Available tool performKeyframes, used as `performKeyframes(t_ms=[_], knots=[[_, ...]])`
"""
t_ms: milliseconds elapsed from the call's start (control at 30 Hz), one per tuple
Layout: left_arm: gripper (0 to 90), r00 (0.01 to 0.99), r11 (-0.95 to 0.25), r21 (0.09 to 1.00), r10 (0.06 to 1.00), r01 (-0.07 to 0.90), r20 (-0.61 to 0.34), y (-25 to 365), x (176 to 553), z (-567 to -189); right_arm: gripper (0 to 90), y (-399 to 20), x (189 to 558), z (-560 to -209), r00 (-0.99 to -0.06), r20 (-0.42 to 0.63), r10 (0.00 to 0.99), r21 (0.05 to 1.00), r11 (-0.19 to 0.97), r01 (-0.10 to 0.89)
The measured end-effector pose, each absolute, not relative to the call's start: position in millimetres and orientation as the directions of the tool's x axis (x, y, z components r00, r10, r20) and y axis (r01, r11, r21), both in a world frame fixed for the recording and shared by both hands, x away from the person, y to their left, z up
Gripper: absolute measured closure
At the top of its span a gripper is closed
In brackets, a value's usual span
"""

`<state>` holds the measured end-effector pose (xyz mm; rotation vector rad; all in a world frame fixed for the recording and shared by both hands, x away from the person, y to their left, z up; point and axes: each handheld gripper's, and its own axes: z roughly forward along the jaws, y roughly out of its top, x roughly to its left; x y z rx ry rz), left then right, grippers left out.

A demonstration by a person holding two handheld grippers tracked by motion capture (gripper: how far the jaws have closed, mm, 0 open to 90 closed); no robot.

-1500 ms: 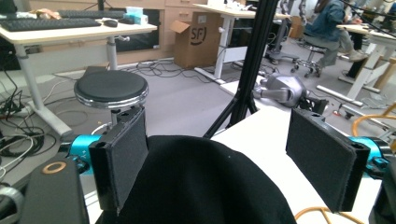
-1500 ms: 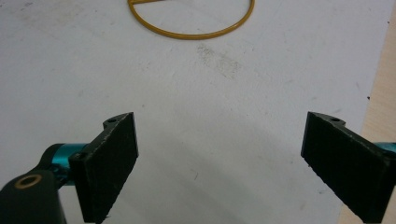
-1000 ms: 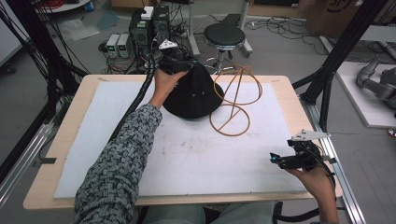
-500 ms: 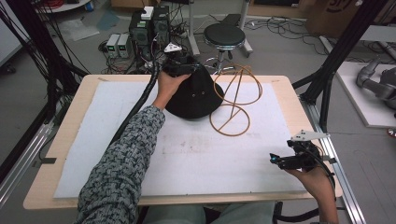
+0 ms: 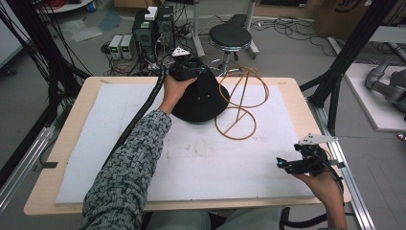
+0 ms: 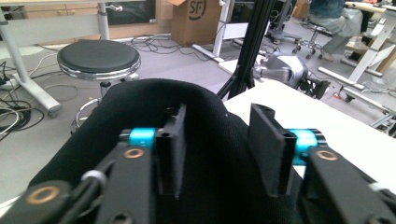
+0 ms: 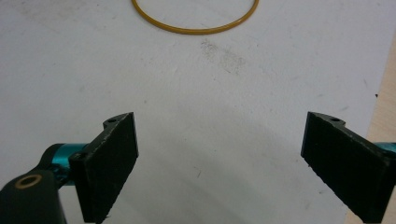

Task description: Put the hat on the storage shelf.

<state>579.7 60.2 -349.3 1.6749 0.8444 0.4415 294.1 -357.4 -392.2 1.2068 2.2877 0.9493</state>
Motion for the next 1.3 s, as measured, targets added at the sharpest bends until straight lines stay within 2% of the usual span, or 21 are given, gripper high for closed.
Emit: performKeyframes(t_ms=[100,167,300,500,1033,1300], knots=[[71.4,0.681,-0.093,0.948,0.717,0.305,-0.149,61,580,-350,10.6,-357,294,-392,-0.553,-0.018,0.833,0.715,0.398,0.575],[72.6,0.685,-0.097,0.947,0.714,0.306,-0.148,62,580,-350,10.6,-357,295,-393,-0.555,-0.021,0.831,0.716,0.400,0.572],[80.6,0.689,-0.105,0.946,0.710,0.306,-0.144,65,580,-350,10.6,-356,296,-393,-0.559,-0.023,0.829,0.715,0.404,0.570],[85.8,0.694,-0.105,0.946,0.705,0.308,-0.148,67,581,-350,10.6,-356,296,-393,-0.558,-0.023,0.829,0.714,0.404,0.571],[87.5,0.732,-0.111,0.961,0.671,0.255,-0.117,84,575,-329,10.6,-355,297,-391,-0.558,-0.023,0.829,0.715,0.404,0.570],[87.6,0.758,-0.056,0.976,0.640,0.212,-0.128,104,570,-304,10.7,-354,298,-390,-0.562,-0.022,0.827,0.718,0.405,0.566]])
